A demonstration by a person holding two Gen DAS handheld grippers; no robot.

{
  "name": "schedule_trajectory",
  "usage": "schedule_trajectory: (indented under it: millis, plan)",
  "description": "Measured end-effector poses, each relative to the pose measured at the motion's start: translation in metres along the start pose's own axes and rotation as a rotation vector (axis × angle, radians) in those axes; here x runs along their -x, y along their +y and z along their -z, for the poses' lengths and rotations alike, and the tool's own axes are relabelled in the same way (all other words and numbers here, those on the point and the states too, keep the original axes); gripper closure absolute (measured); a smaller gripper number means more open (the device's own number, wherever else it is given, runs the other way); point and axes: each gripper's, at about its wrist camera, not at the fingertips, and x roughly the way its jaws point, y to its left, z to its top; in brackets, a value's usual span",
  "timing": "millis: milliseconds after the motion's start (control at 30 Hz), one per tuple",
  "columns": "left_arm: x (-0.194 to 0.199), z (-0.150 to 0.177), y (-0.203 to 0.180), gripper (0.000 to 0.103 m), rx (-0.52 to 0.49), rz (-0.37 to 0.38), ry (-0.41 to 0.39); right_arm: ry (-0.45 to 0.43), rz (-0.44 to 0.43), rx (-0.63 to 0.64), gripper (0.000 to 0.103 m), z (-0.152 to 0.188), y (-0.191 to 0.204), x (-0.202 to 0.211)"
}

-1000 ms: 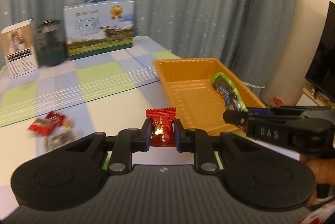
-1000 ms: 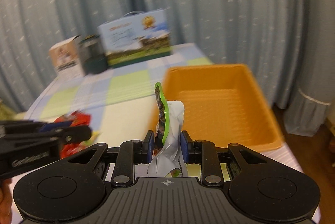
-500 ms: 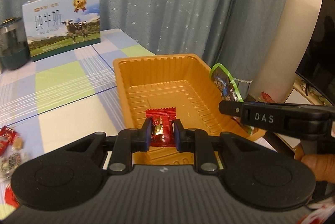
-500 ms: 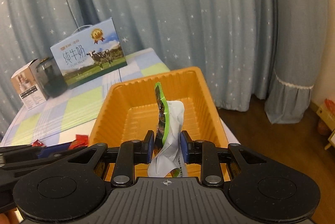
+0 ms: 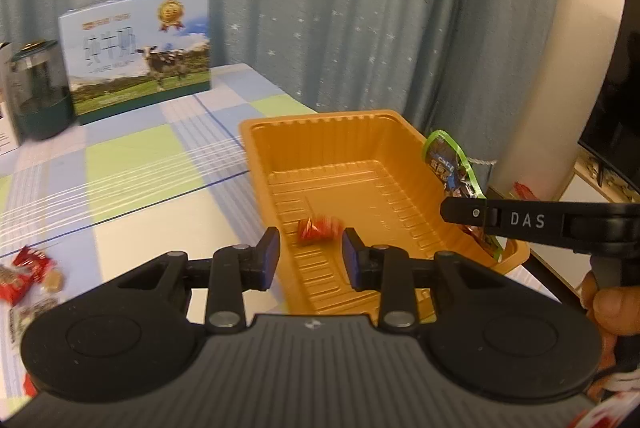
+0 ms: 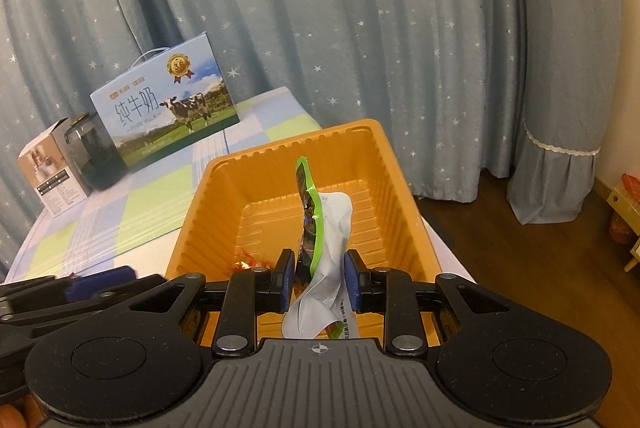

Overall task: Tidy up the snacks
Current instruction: 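Carry both snacks over the orange tray and open both tools to drop them, then withdraw both tools from the tray back toward the snack pile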

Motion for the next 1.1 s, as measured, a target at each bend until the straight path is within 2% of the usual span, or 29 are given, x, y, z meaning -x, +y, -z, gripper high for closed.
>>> schedule_trajectory:
  millis: [367,400,500,533,800,1100]
  plan:
    - [0.027,0.005,0.021,0.07,0.045,-0.039,-0.022,-0.045,-0.046,0.009,0.076,0.0,0.01,-0.001]
    - [0.029,0.006,0.022,0.067,0.046,-0.043,-0.022,-0.05,-0.042,0.013,0.073,-0.001,0.011,-0.001]
    - [0.033,0.01,0.026,0.058,0.048,-0.06,-0.025,-0.06,-0.056,-0.014,0.049,0.0,0.009,0.001]
    - [0.034,0.011,0.028,0.058,0.051,-0.064,-0.023,-0.062,-0.054,-0.025,0.048,0.0,0.008,0.002]
    - [0.052,0.025,0.042,0.058,0.072,-0.11,-0.014,-0.066,-0.056,-0.039,0.048,0.003,0.01,0.012]
    - [0.084,0.042,0.063,0.056,0.118,-0.177,-0.017,-0.103,-0.147,0.052,0.048,0.018,0.049,0.028]
